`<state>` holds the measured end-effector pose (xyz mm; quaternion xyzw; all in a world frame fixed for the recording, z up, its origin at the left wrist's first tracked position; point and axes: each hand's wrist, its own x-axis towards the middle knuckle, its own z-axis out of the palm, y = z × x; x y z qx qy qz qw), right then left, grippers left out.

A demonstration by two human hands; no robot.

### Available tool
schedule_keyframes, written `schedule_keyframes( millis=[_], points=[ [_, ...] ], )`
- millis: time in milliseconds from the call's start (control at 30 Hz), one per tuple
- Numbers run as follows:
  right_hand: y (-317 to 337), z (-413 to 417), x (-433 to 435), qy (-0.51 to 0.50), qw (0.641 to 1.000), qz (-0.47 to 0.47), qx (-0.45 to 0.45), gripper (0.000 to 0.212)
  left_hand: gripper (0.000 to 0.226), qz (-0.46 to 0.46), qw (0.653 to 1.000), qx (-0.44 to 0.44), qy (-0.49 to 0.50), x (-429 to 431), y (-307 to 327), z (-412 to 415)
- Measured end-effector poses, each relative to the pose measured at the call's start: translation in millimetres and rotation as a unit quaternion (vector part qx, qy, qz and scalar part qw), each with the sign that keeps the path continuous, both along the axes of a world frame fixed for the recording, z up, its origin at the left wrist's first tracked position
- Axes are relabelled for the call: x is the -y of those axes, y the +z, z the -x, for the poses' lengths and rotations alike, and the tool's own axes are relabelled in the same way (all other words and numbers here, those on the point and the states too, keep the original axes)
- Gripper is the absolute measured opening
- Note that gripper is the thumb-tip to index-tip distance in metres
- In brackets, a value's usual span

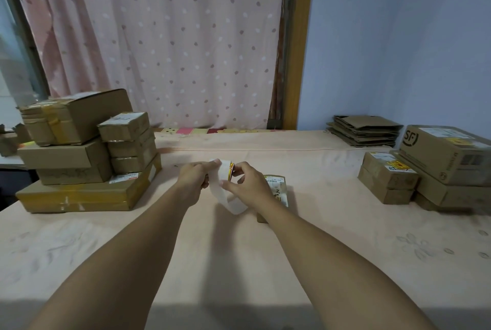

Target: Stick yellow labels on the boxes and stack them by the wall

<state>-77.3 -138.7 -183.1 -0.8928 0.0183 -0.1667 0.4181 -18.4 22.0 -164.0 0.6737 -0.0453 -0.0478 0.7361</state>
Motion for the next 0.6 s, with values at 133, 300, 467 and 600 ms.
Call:
schedule_keyframes(
  millis=[133, 300, 467, 600],
  points=[
    [2, -2, 2, -0.018, 0.997, -0.07, 0.002, 0.018, 0.024, 0.027, 0.999, -0.001, -0.024, 4, 0, 1],
    [20, 4, 5, 0.043, 0.959, -0.266, -0.086, 0.015, 0.019, 0.014, 0.996, 0.017, -0.085, 1, -5, 3],
    [25, 4, 6, 0.014, 0.955, -0.291, -0.058, 0.025, 0.027, -0.017, 0.994, 0.057, -0.094, 4, -4, 12],
    [22, 4, 11, 0.036, 0.958, -0.282, -0.045, 0.011, 0.038, -0.05, 0.991, 0.05, -0.116, -2, -1, 12]
  ],
)
